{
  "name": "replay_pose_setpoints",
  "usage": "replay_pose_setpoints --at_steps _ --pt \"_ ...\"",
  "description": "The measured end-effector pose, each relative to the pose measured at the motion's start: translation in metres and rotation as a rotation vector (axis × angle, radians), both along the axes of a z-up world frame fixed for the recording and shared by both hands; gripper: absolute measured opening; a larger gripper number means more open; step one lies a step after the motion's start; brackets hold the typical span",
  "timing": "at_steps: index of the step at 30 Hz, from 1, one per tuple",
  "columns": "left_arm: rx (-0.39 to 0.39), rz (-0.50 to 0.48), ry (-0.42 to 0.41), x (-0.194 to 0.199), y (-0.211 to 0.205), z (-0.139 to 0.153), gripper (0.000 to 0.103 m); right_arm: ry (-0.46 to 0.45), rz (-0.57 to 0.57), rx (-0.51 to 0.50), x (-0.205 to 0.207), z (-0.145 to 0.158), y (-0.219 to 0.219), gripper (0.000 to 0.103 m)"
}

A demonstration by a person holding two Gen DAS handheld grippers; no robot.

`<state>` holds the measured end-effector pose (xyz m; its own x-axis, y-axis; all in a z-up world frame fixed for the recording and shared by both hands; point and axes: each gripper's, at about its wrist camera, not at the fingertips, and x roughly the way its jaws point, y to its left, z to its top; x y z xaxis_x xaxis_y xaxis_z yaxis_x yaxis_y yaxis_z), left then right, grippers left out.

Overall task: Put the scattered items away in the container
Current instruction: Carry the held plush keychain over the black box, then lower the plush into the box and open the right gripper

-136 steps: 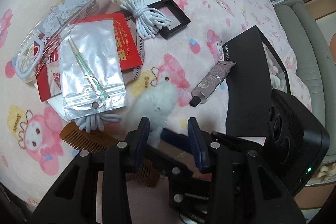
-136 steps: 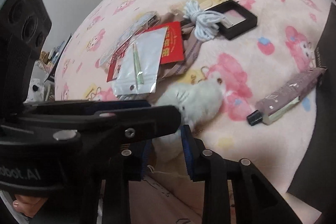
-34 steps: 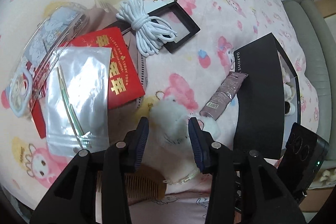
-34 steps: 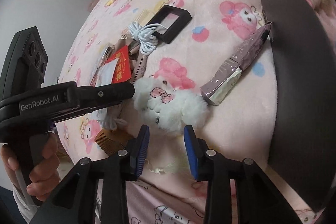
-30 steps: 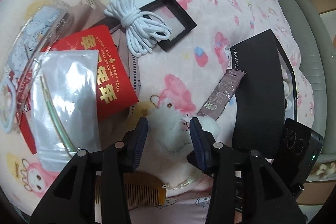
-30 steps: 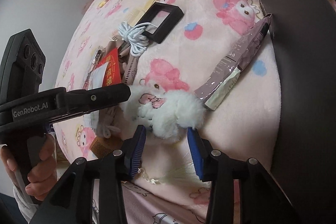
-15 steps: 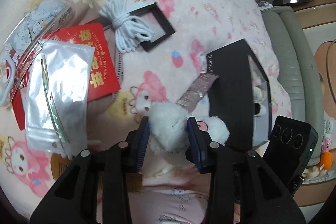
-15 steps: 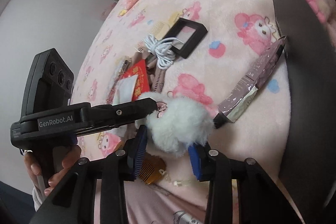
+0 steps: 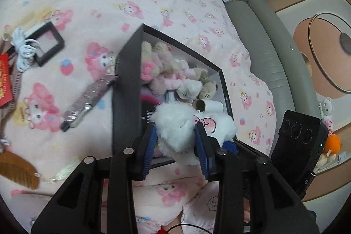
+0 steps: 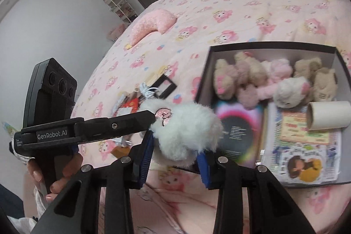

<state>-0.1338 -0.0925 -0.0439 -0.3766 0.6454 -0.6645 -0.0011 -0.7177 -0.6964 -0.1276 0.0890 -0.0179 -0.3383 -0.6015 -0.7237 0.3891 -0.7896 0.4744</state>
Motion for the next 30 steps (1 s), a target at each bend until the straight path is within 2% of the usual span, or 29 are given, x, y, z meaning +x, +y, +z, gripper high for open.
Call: replay_pose_setpoints --at_steps 4,7,10,13,16,18,21,25,28,30 --pt "-0.021 -0.032 -0.058 -0.027 0.050 -0.028 0.034 -0.021 -0.013 0.091 -0.023 -0.020 0.042 0.033" --pt "-0.050 -0.034 -0.108 -0.046 0.075 -0.046 0.031 -0.074 -0.061 0.073 -0.040 -0.044 0.070 0.033" --pt "-0.114 -0.043 -0.139 -0.058 0.093 -0.058 0.031 -0.136 -0.134 0.047 -0.051 -0.064 0.089 0.033" --pt "-0.187 -0.052 -0.147 -0.063 0.104 -0.062 0.031 -0.182 -0.179 0.089 -0.060 -0.078 0.095 0.033" --pt "-0.155 -0.052 -0.113 -0.053 0.098 -0.055 0.031 -0.186 -0.224 0.079 -0.057 -0.074 0.106 0.033" --pt "-0.158 -0.073 -0.104 -0.045 0.098 -0.052 0.031 -0.128 -0.255 0.113 -0.048 -0.062 0.114 0.033" --pt "-0.191 -0.108 -0.117 -0.040 0.103 -0.056 0.031 -0.028 -0.297 0.218 -0.038 -0.046 0.118 0.029" --pt "-0.129 -0.153 -0.153 -0.043 0.114 -0.066 0.031 -0.083 -0.227 0.212 -0.040 -0.057 0.107 0.022" --pt "-0.181 -0.150 -0.161 -0.046 0.121 -0.068 0.029 -0.121 -0.197 0.278 -0.044 -0.074 0.098 0.021" --pt "-0.162 -0.137 -0.198 -0.049 0.118 -0.076 0.029 -0.130 -0.208 0.311 -0.048 -0.082 0.098 0.021"
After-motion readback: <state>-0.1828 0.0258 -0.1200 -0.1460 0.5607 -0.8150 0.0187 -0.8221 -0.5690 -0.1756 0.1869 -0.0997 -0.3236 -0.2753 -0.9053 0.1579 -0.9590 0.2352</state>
